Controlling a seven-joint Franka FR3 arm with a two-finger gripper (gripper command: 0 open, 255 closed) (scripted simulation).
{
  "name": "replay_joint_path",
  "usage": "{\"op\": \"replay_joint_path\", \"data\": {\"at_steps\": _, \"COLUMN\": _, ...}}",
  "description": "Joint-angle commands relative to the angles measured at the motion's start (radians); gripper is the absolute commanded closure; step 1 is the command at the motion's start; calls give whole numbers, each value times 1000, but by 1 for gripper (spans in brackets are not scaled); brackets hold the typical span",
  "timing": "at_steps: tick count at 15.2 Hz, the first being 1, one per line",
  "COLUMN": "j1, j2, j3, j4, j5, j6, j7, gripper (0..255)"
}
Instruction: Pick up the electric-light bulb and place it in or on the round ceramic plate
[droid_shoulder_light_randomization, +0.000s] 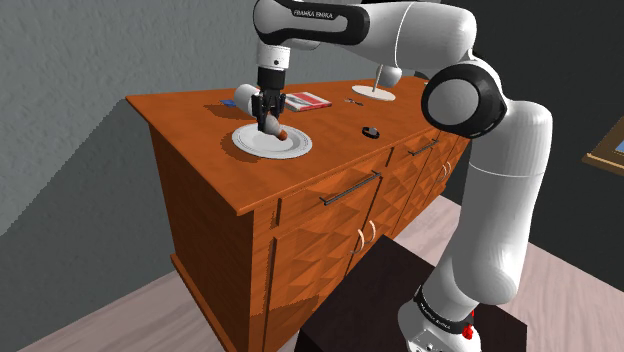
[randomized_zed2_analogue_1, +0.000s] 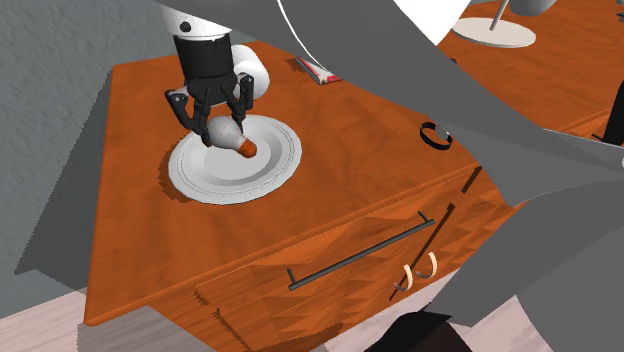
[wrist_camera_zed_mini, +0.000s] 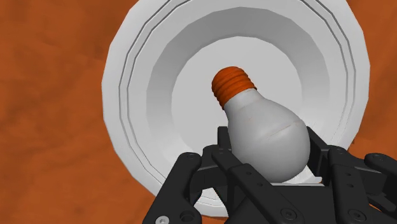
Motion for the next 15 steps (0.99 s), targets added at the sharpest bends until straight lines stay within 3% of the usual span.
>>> {"op": "replay_joint_path", "data": {"at_steps": 1, "j1": 0, "j2": -1, "j3": 0, "j4": -1, "j5": 0, "j6": 1, "j7": 0, "gripper": 255}}
{"op": "replay_joint_path", "data": {"at_steps": 4, "j1": 0, "j2": -1, "j3": 0, "j4": -1, "j5": 0, "j6": 1, "j7": 0, "gripper": 255}}
{"op": "replay_joint_path", "data": {"at_steps": 5, "j1": 0, "j2": -1, "j3": 0, "j4": -1, "j5": 0, "j6": 1, "j7": 0, "gripper": 0}}
{"op": "replay_joint_path", "data": {"at_steps": 10, "j1": 0, "j2": -1, "j3": 0, "j4": -2, "j5": 0, "j6": 1, "j7": 0, "gripper": 0}}
{"op": "replay_joint_path", "data": {"at_steps": 14, "j1": -13, "j2": 59, "j3": -3, "j4": 216, "j5": 5, "j6": -156, "j7": 5, "gripper": 0}}
{"op": "replay_joint_path", "data": {"at_steps": 15, "j1": -13, "j2": 59, "j3": -3, "j4": 216, "j5": 5, "j6": -156, "j7": 5, "gripper": 0}}
